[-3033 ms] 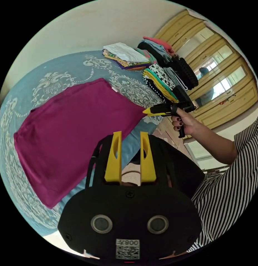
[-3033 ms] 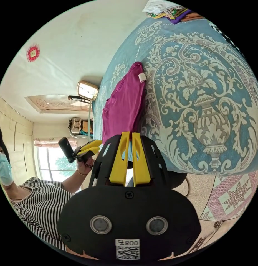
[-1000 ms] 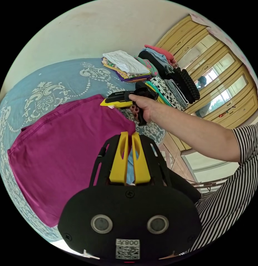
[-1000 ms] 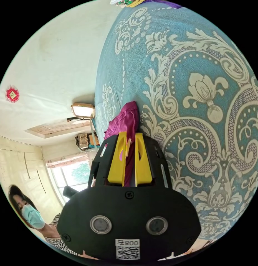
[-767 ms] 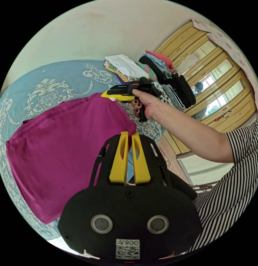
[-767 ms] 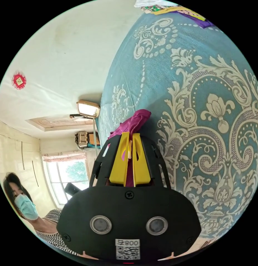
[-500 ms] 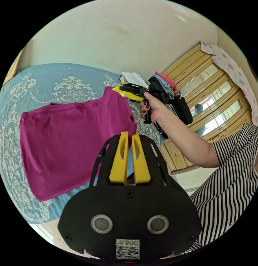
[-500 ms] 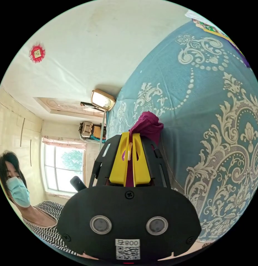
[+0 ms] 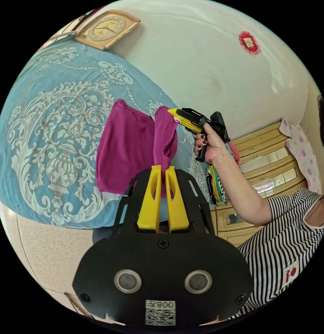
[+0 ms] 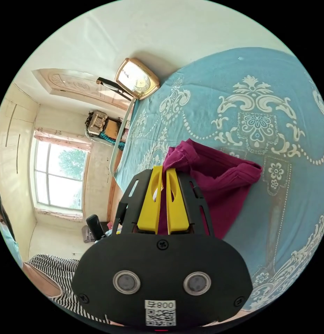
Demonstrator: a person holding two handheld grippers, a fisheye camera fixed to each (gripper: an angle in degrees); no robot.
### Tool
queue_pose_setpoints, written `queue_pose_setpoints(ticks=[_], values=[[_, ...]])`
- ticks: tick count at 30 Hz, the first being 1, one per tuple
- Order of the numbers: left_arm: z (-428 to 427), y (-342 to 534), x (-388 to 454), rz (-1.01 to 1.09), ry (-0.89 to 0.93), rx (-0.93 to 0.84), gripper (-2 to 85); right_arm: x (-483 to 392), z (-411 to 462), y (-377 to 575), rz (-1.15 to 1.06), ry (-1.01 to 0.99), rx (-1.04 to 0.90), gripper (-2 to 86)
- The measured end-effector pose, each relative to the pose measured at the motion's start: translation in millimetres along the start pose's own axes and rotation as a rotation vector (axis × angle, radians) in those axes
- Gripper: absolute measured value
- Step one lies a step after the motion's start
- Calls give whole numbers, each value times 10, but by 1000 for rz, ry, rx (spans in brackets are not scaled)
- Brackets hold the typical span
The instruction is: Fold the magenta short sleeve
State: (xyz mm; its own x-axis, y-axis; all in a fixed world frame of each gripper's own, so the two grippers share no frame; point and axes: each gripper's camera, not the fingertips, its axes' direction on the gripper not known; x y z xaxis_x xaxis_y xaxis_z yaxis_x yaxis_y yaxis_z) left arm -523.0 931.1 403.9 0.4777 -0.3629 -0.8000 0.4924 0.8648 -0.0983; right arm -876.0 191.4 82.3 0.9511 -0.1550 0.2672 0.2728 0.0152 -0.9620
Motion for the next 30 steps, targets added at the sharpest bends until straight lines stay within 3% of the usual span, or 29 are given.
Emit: queue_pose_setpoints(ticks=[15, 23, 30], values=[[-200, 887, -1875, -207, 55, 57, 22, -1019, 1099, -1223, 0, 138, -156, 17], [-435, 1217, -2210, -201, -6, 77, 12, -1491, 1254, -1680, -62, 124, -193, 22], [-315, 1144, -2084, -20, -63, 26, 3, -1803, 1064, -1873, -149, 151, -153, 8]])
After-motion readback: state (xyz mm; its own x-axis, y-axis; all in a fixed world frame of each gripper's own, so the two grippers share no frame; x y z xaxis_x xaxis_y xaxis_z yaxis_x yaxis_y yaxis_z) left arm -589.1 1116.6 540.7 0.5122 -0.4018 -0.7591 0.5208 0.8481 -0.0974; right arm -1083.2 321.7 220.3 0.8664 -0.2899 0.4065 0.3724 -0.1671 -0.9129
